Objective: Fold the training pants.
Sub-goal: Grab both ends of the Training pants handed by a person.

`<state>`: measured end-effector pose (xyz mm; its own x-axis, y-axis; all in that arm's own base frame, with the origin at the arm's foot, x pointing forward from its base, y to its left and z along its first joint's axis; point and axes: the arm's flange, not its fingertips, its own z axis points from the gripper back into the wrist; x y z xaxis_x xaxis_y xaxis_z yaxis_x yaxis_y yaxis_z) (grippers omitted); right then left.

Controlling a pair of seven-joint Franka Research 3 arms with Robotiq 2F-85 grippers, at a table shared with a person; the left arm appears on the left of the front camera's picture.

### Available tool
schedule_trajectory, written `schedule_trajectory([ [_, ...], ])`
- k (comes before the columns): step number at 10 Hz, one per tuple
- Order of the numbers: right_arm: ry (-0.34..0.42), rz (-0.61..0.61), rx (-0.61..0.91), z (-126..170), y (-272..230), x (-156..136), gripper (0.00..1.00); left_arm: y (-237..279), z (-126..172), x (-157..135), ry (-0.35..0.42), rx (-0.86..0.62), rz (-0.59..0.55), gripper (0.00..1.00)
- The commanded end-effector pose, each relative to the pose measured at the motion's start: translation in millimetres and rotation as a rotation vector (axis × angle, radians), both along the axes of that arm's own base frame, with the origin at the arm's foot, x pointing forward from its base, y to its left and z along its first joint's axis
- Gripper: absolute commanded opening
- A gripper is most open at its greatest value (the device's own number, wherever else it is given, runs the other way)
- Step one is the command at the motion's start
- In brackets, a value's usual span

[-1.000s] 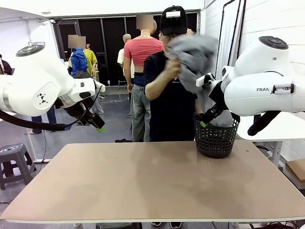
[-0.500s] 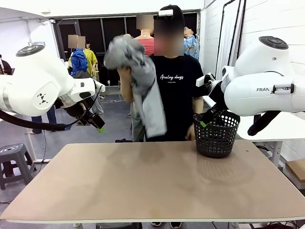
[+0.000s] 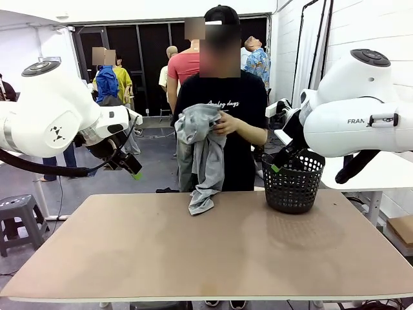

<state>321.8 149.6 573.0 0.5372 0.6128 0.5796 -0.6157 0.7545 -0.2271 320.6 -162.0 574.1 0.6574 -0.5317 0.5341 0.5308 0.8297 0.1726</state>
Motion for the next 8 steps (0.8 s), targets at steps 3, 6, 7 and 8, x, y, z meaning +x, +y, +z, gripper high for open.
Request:
schedule_trajectory([
  [3,0.003,0.007,0.008,0.2,0.1,-0.2,1.0,-0.1,0.5,0.5,0.001,-0.003,-0.001,1.0],
  [6,0.003,0.007,0.008,0.2,0.1,-0.2,1.0,-0.1,0.5,0.5,0.001,-0.003,-0.001,1.0],
  [7,0.003,0.007,0.008,0.2,0.1,-0.2,1.0,-0.1,0.5,0.5,0.001,-0.003,-0.001,1.0],
  [8,0.003,0.007,0.008,0.2,0.1,-0.2,1.0,-0.1,0.5,0.5,0.001,-0.003,-0.001,1.0],
])
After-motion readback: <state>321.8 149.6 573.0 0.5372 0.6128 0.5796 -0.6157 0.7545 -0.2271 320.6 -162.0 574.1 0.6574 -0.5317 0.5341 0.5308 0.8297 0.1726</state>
